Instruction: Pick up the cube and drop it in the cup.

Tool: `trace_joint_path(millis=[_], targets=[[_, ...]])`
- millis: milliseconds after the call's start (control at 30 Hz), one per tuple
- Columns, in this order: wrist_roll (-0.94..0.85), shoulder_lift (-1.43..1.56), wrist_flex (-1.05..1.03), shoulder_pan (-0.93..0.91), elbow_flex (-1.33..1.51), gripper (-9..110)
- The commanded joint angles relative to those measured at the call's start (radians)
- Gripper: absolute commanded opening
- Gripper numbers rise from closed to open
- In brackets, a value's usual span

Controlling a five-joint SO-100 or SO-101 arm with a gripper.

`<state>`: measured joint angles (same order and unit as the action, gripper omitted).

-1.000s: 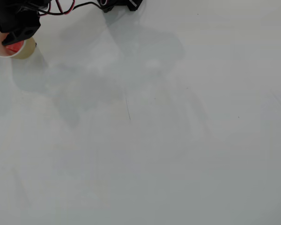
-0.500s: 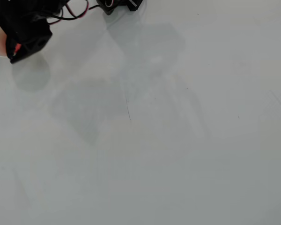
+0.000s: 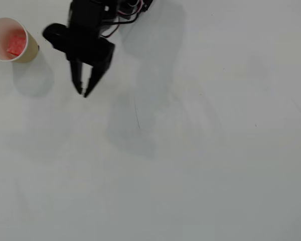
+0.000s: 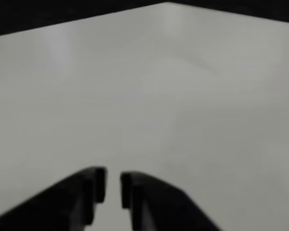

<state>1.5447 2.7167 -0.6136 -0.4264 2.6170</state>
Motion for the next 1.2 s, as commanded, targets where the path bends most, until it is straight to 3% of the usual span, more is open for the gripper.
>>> trace_joint_path(millis=[0, 533, 1167], targets=[[-0.006, 0.100, -0.009, 0.133, 0.006, 0], [-0.008, 0.351, -0.144, 0.469, 0.247, 0], [-0.008, 0.419, -0.305, 0.523, 0.422, 0]])
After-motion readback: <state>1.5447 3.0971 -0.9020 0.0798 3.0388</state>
